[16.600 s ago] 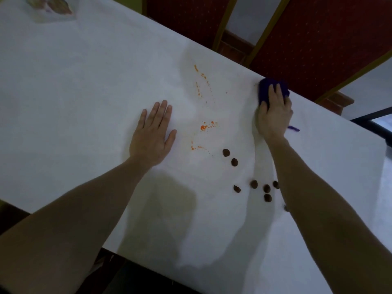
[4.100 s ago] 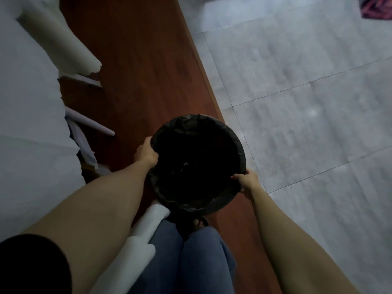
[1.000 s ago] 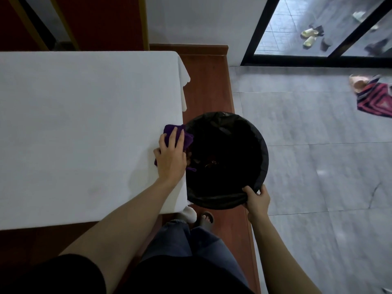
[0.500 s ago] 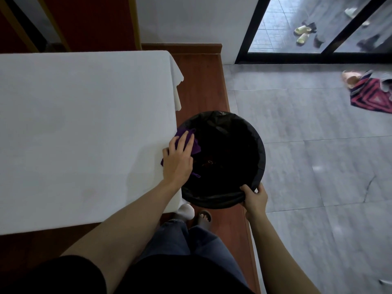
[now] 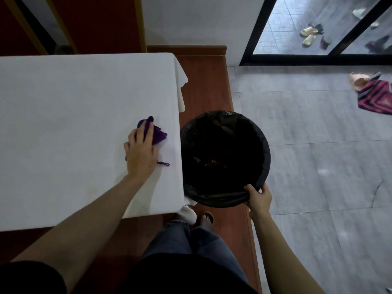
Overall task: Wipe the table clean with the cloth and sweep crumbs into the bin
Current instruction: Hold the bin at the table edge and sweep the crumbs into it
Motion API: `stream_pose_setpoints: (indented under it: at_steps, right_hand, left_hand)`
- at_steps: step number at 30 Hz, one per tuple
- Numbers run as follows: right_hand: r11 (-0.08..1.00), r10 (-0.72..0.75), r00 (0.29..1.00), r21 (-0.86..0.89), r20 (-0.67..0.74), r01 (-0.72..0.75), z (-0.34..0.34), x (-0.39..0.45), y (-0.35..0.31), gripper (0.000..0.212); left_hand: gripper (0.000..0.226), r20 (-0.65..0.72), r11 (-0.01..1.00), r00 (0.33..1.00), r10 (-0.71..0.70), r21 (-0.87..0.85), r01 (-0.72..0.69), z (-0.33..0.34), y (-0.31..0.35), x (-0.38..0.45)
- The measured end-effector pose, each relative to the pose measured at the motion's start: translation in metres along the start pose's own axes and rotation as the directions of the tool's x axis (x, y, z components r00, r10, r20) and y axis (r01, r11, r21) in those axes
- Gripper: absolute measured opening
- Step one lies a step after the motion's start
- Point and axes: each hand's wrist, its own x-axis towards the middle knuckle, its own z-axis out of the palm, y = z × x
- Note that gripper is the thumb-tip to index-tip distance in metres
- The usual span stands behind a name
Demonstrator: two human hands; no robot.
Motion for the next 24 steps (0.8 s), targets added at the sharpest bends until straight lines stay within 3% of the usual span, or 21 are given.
stream_pose_setpoints:
  at_steps: [8, 24]
  right_hand:
    - [1.000, 0.008, 1.000, -0.013, 0.003, -0.008, 0.005, 0.001, -0.003, 0.019]
    - [1.000, 0.016, 1.000, 0.006, -0.026, -0.016, 0.006, 0.005, -0.004, 0.021]
  left_hand:
    - [0.072, -0.017, 0.980, 0.980, -0.199, 0.023, 0.199, -0.004, -0.042, -0.006]
    - [0.070, 0.045, 0.983, 0.983, -0.180, 0.039, 0.178, 0.011, -0.049, -0.009]
